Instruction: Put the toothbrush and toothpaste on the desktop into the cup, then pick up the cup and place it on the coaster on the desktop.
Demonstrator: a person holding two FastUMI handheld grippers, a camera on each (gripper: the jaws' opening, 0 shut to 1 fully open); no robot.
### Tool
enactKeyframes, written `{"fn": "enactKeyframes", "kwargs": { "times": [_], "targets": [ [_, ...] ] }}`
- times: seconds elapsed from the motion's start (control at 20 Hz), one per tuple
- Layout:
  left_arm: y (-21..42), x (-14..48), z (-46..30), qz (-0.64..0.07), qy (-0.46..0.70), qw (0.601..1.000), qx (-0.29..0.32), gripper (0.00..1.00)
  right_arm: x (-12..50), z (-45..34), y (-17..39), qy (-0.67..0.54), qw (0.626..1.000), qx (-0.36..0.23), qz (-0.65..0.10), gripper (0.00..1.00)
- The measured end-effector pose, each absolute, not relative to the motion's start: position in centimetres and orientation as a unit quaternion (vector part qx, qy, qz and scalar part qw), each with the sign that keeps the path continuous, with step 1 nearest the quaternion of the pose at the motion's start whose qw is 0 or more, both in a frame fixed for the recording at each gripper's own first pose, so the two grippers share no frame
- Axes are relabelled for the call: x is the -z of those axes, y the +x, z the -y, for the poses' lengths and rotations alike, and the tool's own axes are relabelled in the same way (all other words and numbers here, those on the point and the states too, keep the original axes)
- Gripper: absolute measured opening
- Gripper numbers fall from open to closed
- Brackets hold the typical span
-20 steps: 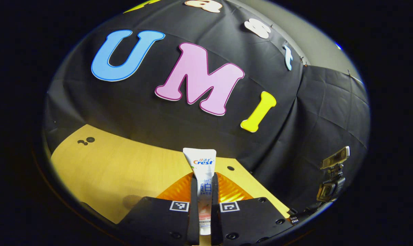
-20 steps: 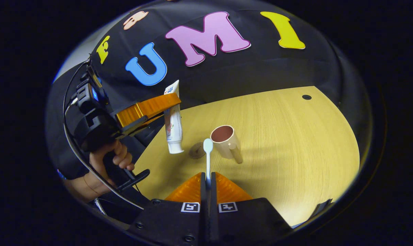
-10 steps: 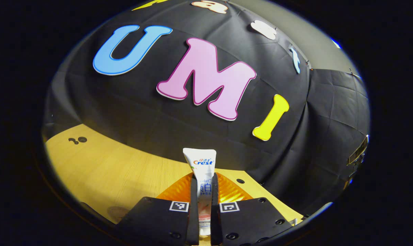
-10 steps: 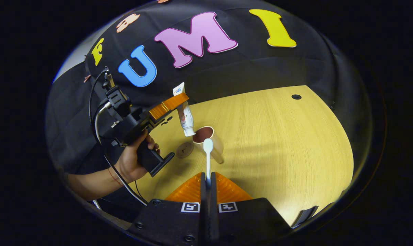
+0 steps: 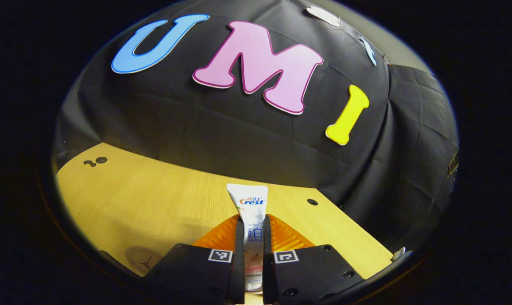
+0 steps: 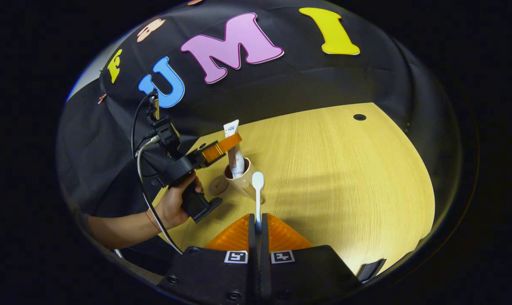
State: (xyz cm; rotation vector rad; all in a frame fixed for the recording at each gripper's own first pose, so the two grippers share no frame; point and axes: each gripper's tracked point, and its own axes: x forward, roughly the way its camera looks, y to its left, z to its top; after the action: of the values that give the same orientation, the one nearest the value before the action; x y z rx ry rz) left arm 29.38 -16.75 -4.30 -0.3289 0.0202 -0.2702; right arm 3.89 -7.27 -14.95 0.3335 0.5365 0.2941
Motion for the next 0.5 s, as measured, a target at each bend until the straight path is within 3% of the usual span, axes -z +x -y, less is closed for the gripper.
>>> {"fn": "enactKeyframes", "kwargs": {
  "times": [0.3, 0.35, 0.4, 0.5],
  "targets": [
    [28.6, 5.8, 17.1, -0.039, -0.182, 0.97, 0.159, 0.28, 14.3, 6.6, 4.3, 0.177, 0.941, -0.138, -0.254, 0.05],
    [28.4, 6.4, 17.4, -0.052, -0.19, 0.966, 0.167, 0.23, 14.2, 6.5, 4.5, 0.18, 0.941, -0.137, -0.251, 0.05],
    [28.2, 7.0, 17.8, -0.067, -0.198, 0.962, 0.174, 0.34, 13.9, 6.2, 4.5, 0.185, 0.941, -0.137, -0.249, 0.05],
    [27.8, 7.0, 17.6, -0.069, -0.208, 0.959, 0.179, 0.43, 13.0, 5.7, 4.8, 0.198, 0.941, -0.135, -0.24, 0.05]
  ]
}}
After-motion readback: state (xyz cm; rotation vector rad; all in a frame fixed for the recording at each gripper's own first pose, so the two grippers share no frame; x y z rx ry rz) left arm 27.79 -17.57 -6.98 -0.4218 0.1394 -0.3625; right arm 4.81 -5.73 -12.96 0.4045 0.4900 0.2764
